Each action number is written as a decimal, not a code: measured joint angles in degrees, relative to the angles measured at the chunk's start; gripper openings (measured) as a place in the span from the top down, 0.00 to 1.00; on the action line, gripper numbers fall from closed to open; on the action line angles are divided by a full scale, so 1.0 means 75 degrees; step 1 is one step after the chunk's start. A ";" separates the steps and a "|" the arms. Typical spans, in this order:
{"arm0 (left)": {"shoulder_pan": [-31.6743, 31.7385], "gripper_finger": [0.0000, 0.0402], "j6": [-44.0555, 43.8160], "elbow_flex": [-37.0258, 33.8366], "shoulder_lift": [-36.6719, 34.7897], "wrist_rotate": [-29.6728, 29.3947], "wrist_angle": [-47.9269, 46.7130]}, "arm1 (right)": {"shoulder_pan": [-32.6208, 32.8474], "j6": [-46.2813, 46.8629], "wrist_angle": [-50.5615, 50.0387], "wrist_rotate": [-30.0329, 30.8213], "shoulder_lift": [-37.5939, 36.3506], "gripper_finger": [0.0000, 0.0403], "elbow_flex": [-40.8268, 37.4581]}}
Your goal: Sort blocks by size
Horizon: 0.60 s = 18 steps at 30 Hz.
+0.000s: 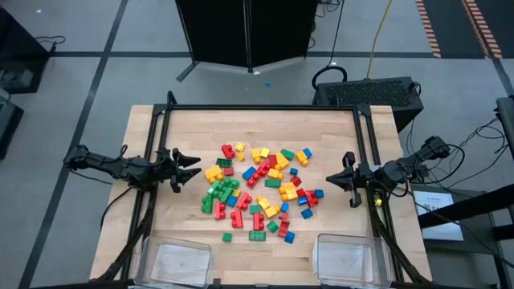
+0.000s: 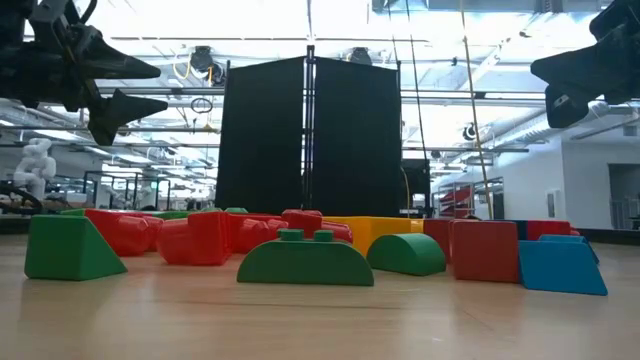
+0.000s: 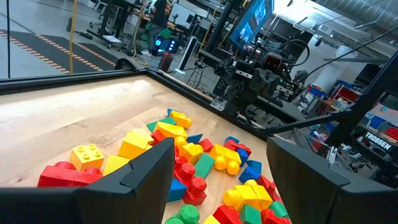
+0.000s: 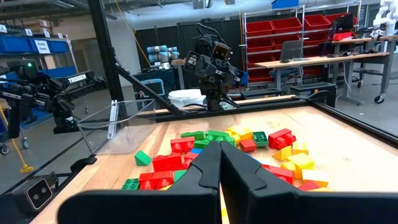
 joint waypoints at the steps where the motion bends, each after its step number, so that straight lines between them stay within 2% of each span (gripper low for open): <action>1: 0.0000 0.36 0.0000 -0.0003 0.0001 -0.0003 0.0000 | -0.0002 0.0001 -0.0001 -0.0001 0.0000 1.00 -0.0002; 7: -0.0002 0.36 0.0000 -0.0002 -0.0001 -0.0002 0.0001 | -0.0003 0.0001 0.0113 0.0014 0.0002 1.00 -0.0010; 12: 0.0000 0.36 0.0000 -0.0001 0.0001 -0.0003 0.0001 | -0.0003 0.0015 0.1080 0.0229 -0.0001 1.00 -0.0009; 18: -0.0003 0.36 0.0000 0.0000 -0.0002 -0.0003 0.0002 | -0.0003 0.1483 0.1196 0.0224 0.0002 1.00 -0.0009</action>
